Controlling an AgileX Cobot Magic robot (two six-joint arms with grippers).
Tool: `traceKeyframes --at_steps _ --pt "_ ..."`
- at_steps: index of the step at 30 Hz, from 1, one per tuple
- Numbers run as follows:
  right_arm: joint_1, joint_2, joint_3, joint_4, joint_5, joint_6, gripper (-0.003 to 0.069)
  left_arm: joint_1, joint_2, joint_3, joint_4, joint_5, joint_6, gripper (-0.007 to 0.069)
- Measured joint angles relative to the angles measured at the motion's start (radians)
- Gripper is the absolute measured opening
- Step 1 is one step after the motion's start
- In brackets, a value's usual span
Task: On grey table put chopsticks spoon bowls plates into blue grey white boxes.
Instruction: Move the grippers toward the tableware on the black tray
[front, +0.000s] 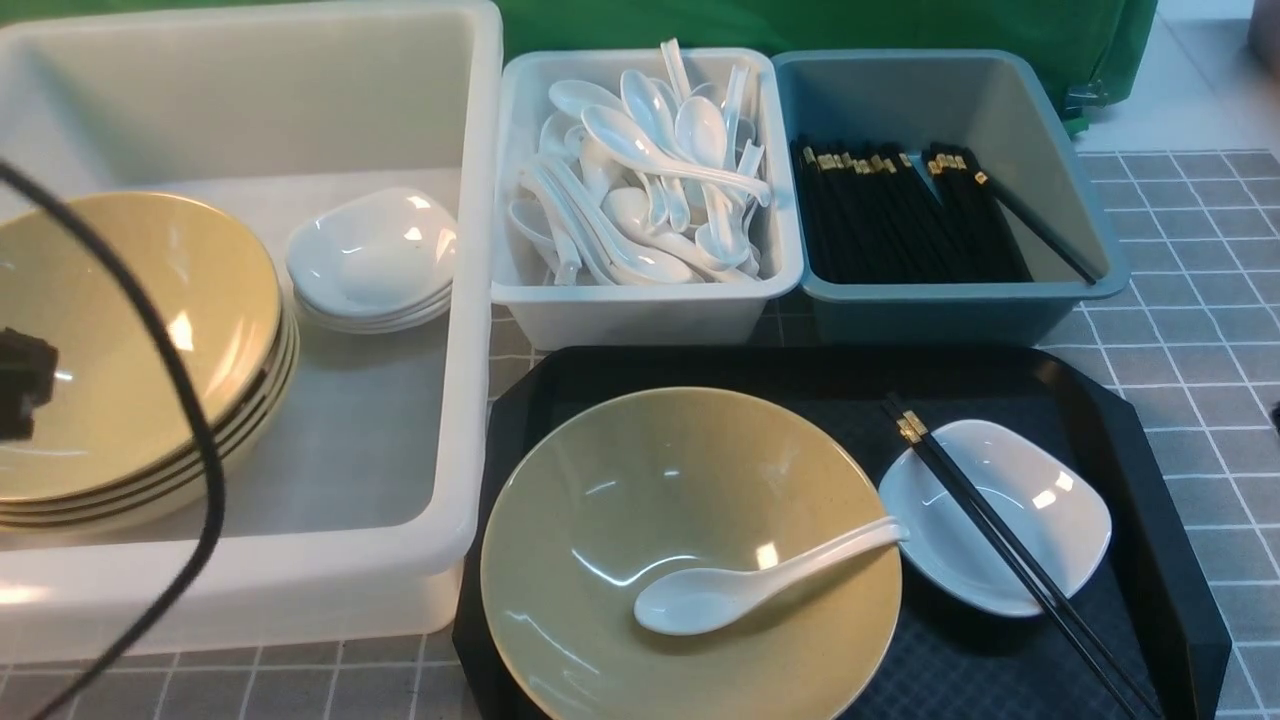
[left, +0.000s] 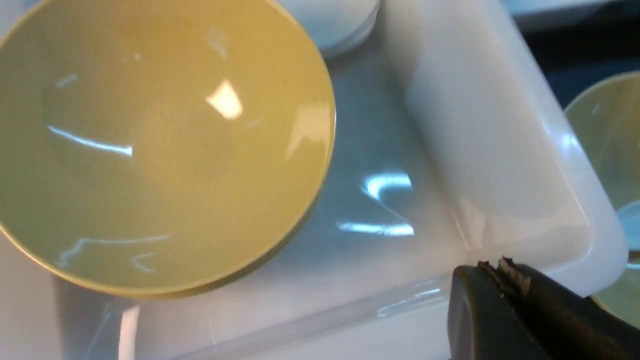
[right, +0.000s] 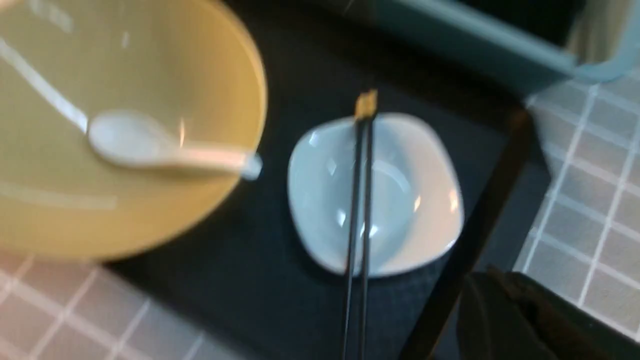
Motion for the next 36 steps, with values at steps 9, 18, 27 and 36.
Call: traceKeyframes --at_steps 9,18,27,36 --pt "0.206 0.273 -0.065 -0.150 0.037 0.043 0.0038 -0.355 0.272 -0.087 -0.076 -0.016 0.100 -0.0011" --pt "0.213 0.612 -0.135 -0.167 -0.073 0.139 0.0265 -0.674 0.549 -0.237 -0.004 -0.066 0.107 -0.0011" --pt "0.213 0.829 -0.195 -0.199 -0.129 0.172 0.0500 -0.734 0.651 -0.239 0.101 -0.067 0.104 -0.0008" --pt "0.213 0.883 -0.198 -0.205 -0.166 0.200 0.0393 -0.734 0.658 -0.239 0.146 -0.109 0.103 -0.0008"
